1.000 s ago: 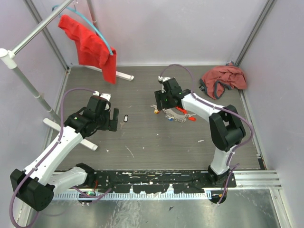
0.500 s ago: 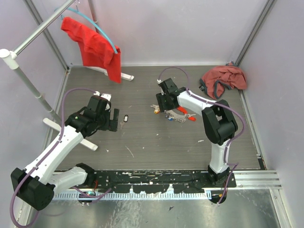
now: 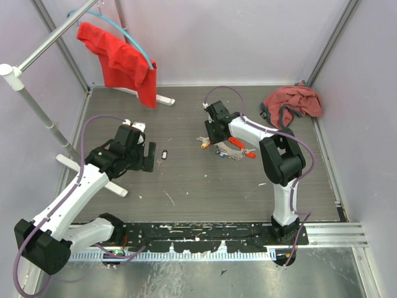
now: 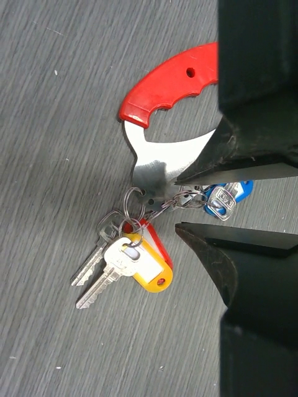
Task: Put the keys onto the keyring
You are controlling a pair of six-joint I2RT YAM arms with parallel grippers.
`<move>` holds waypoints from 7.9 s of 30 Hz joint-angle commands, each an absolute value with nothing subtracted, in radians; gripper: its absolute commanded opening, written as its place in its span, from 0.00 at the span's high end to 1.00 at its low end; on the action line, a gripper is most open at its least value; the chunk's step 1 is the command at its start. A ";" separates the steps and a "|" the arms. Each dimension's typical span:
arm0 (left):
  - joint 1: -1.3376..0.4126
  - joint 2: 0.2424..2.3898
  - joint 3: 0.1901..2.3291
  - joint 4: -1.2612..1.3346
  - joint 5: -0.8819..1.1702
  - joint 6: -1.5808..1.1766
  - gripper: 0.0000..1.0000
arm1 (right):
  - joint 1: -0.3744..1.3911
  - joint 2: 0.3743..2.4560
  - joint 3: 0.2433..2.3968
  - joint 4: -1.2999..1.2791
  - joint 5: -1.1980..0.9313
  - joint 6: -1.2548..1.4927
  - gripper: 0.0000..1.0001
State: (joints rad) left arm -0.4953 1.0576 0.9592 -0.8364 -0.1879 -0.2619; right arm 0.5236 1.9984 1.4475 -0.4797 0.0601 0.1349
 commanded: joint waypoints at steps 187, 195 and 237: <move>-1.009 1.018 1.191 -0.134 0.514 -0.001 0.56 | 0.529 0.827 1.247 -0.430 -0.950 -0.055 0.99; -1.010 1.027 1.188 -0.094 0.519 -0.029 0.58 | 0.528 0.830 1.247 -0.432 -0.946 -0.055 0.99; -1.012 1.068 1.203 -0.049 0.506 -0.074 0.78 | 0.528 0.854 1.240 -0.424 -0.968 -0.034 0.99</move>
